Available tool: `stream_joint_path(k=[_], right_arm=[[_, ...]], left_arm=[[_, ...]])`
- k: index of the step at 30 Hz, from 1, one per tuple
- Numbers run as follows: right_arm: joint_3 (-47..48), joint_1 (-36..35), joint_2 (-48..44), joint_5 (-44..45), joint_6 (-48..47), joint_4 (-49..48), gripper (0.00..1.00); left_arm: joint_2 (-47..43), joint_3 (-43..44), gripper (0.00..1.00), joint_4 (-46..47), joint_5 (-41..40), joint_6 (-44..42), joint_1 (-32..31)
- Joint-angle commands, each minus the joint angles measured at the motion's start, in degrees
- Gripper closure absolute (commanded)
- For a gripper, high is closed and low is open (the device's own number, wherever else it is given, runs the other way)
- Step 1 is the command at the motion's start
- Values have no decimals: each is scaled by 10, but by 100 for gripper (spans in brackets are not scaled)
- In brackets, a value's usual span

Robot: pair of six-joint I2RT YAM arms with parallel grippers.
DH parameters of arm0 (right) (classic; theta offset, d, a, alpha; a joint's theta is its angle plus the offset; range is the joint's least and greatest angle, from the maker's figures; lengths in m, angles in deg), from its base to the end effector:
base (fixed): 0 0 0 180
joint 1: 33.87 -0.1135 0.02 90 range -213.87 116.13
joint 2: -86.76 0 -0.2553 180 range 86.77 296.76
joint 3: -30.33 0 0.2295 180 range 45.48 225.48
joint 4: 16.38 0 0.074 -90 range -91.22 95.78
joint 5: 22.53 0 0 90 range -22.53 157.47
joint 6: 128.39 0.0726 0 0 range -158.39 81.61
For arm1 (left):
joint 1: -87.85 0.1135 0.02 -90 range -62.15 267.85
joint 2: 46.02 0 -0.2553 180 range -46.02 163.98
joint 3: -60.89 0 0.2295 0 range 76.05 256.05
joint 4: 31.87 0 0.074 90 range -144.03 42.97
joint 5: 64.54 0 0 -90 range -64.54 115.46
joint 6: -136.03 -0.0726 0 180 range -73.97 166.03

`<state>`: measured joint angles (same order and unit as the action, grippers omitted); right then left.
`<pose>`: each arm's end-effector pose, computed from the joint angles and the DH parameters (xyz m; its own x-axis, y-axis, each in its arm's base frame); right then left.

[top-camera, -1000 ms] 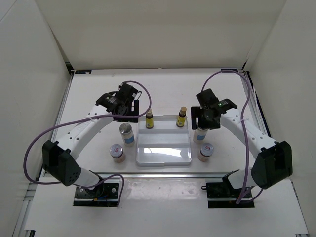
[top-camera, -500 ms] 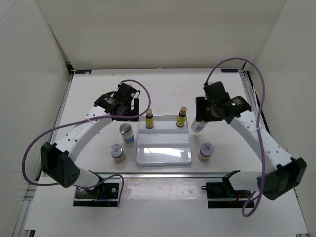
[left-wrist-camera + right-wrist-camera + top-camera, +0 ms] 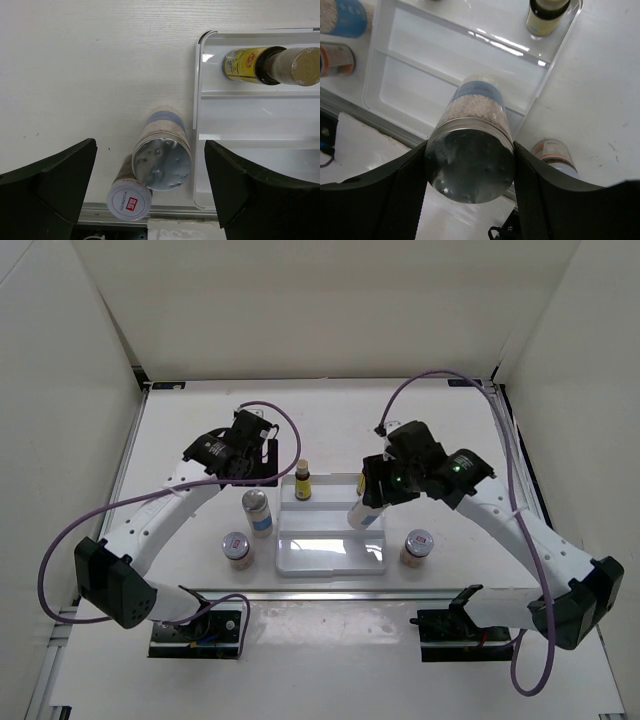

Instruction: Organize the condiment bottles

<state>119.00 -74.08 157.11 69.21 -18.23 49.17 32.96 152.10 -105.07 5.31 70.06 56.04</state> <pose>0.1935 0.1607 0.3185 -0.7432 -0.1772 -0.6451 -0.3978 0.8924 0.2131 0.2379 -0.1182 0.2884 -0.8223 0.0602 -0.5659 0.0196 0.9968 0.0775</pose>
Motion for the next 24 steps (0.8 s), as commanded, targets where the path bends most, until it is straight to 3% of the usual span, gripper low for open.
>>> stream_joint_path(k=[1, 13, 24], right_arm=[[-24, -4, 5, -5, 8, -75, 80], [-60, -4, 11, 41, 14, -119, 89], [-55, -4, 65, 98, 32, -91, 90]], left_arm=[[-24, -6, 0, 13, 2, 1, 10], [-19, -6, 0, 18, 20, -5, 15], [-14, -6, 9, 18, 31, -10, 15]])
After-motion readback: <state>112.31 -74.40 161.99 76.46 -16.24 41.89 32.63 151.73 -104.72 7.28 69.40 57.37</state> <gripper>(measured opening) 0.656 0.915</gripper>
